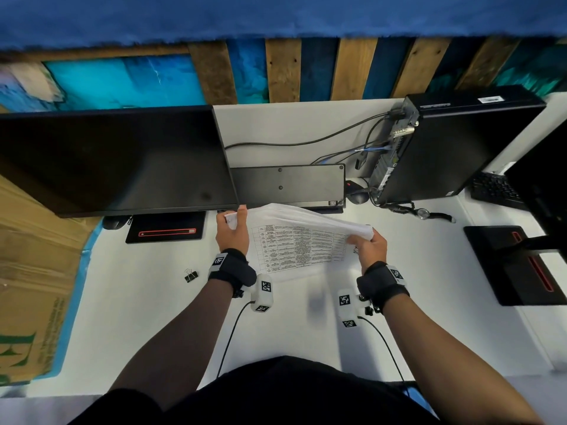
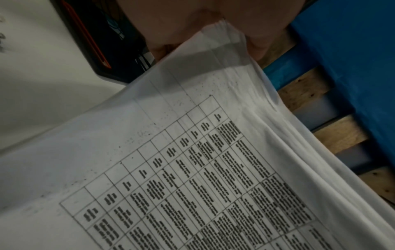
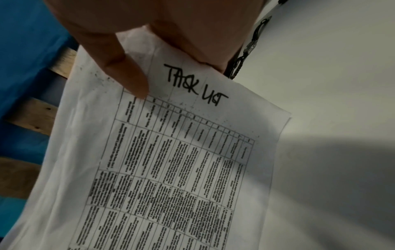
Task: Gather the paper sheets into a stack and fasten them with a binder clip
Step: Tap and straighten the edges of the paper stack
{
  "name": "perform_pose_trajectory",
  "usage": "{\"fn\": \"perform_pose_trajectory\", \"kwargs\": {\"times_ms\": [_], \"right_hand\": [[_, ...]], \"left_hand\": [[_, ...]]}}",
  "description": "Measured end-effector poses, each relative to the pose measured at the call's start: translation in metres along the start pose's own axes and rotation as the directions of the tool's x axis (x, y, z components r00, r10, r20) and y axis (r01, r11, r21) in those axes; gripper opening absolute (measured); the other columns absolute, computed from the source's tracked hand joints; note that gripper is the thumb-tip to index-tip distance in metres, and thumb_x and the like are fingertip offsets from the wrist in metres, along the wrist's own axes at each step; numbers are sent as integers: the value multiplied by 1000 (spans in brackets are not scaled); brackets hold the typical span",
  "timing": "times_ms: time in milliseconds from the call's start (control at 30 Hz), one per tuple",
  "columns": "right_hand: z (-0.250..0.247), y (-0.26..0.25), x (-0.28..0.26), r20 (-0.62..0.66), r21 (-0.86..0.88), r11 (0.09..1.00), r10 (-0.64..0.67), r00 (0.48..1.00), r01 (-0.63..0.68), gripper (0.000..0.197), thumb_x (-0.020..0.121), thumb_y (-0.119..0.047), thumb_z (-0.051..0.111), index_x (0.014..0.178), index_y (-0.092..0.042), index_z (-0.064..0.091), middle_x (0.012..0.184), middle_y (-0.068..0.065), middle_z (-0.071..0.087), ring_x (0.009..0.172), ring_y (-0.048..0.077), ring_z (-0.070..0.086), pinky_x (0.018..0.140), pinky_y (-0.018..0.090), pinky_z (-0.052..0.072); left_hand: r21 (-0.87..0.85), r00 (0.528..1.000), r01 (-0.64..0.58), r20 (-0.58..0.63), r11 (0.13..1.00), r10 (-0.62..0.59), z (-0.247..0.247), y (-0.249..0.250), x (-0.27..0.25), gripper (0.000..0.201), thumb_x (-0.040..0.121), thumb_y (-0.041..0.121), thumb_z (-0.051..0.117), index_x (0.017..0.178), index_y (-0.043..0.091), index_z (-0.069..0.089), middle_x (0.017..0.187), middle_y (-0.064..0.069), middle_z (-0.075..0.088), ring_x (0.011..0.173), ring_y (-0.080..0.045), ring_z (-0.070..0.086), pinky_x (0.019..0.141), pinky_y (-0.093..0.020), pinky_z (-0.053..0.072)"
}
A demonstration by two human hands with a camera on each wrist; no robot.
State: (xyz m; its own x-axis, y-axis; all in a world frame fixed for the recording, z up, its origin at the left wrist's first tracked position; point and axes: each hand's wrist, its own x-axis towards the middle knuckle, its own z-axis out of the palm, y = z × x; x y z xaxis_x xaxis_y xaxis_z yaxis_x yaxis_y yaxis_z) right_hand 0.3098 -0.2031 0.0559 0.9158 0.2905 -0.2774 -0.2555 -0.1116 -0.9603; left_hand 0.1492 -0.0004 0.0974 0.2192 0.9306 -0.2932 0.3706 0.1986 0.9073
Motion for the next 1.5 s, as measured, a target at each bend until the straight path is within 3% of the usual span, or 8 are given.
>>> {"fn": "perform_pose_trajectory", "kwargs": {"times_ms": [167,267,367,533,767,1200,1333,1500], "right_hand": [[7,-6,1,-73,112,993,34,997,-26,25,75,8,60,73,-16,64,74,1,62,71,18,56,68,27,46],[7,-17,-1,-61,194,980,-28,998,39,26,73,10,59,74,-16,60,72,1,59,67,15,54,62,24,45],[3,-16,-3,9,202,977,-76,997,73,21,61,2,60,72,-15,58,72,0,58,62,7,54,57,15,45],[4,7,0,92,52,999,5,996,-10,34,63,17,60,73,-16,62,79,1,62,79,23,56,69,22,46],[8,1,14,19,-6,1000,21,1000,-21,30,66,9,68,68,-20,63,76,0,63,75,19,56,74,30,46],[5,-3,31,-23,-36,997,71,997,-72,17,77,-3,56,74,-18,63,78,3,62,76,23,54,68,29,44],[5,-5,29,-34,-2,993,114,993,-114,17,75,-4,55,71,-19,60,76,3,60,78,26,53,70,30,44],[8,-19,16,-35,166,983,91,995,-84,15,55,-5,50,64,-17,48,69,2,53,72,24,48,70,32,37]], "left_hand": [[-57,999,28,-17,998,-29,-2,11,0,75,88,55,54,148,17,29,151,-7,38,138,-27,37,111,-37,31],[-122,988,-128,-105,984,115,-5,25,5,47,88,49,58,117,12,53,108,1,62,97,-10,58,91,-22,46],[-106,968,-229,-131,968,214,-6,24,7,31,89,43,60,89,15,47,76,11,50,69,0,48,60,-1,39],[-39,985,-163,-68,986,161,-3,-11,8,35,86,47,62,85,16,44,74,9,49,67,-9,47,61,-16,37],[-35,990,-134,-52,990,132,-6,-10,14,33,86,44,63,89,16,46,79,3,55,68,-12,52,56,-17,40],[-1,984,-109,144,994,108,-16,-27,7,34,80,51,67,98,32,47,102,6,56,101,-22,52,90,-33,43],[113,970,-118,226,987,90,-19,-48,10,54,73,20,80,116,19,47,110,-1,56,98,-20,54,86,-31,49],[-59,974,31,224,998,-17,-20,-45,29,30,64,-13,58,65,15,47,73,-5,51,79,-24,48,68,-32,40]]}}
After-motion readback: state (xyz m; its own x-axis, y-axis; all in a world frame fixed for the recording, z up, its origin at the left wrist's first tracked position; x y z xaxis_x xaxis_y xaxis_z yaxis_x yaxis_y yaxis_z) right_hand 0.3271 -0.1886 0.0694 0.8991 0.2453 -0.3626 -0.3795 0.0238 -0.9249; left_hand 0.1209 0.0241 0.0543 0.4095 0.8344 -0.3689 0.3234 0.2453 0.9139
